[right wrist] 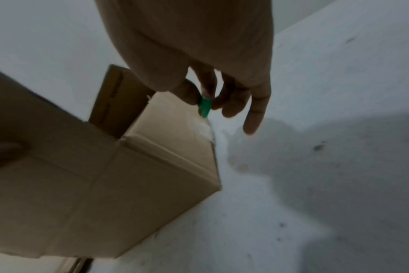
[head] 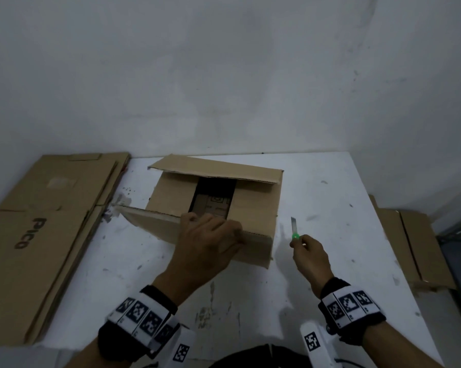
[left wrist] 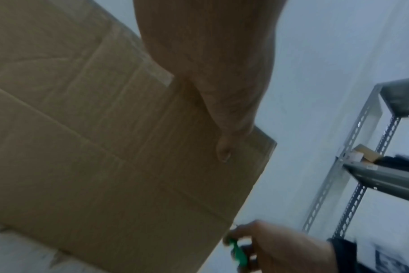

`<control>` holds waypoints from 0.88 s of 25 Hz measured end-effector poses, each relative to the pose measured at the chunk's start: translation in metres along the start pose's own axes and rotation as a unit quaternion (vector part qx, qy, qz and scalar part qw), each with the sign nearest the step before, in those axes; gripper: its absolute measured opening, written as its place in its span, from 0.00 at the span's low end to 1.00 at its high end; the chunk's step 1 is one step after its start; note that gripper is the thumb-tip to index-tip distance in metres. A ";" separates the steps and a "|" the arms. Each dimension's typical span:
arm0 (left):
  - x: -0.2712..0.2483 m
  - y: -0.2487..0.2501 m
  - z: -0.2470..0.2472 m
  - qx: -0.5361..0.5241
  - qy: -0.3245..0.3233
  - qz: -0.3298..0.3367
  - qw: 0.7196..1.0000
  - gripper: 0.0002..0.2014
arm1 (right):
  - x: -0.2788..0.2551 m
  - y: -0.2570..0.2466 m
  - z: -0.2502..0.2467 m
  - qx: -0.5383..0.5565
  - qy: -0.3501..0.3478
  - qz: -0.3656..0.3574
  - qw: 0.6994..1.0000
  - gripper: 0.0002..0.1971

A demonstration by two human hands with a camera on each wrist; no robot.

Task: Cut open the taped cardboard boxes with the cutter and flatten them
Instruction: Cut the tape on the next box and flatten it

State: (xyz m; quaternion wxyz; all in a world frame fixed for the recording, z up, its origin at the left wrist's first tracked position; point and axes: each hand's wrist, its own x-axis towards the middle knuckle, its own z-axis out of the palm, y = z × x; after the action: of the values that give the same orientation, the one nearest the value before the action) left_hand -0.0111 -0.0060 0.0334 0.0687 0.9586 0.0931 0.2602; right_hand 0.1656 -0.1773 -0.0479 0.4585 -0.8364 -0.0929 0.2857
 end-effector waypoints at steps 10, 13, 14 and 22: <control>0.009 -0.037 -0.005 0.005 -0.063 -0.027 0.998 0.24 | 0.023 0.052 -0.025 -0.202 -0.032 0.029 0.978 0.10; 0.015 -0.036 0.000 0.025 -0.059 -0.037 0.997 0.25 | 0.025 0.053 -0.032 -0.232 -0.029 0.011 0.972 0.07; 0.017 -0.035 0.002 0.028 -0.060 -0.038 0.997 0.25 | 0.025 0.054 -0.035 -0.242 -0.028 0.004 0.970 0.08; 0.026 -0.037 0.007 0.036 -0.079 -0.052 0.995 0.25 | 0.026 0.058 -0.043 -0.223 0.000 -0.002 0.975 0.15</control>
State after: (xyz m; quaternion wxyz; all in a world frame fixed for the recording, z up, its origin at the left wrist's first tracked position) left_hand 0.0090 0.0345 0.0331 0.0549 0.9718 0.1469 0.1759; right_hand 0.2047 -0.2301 -0.0878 0.2615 -0.9174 -0.1556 0.2566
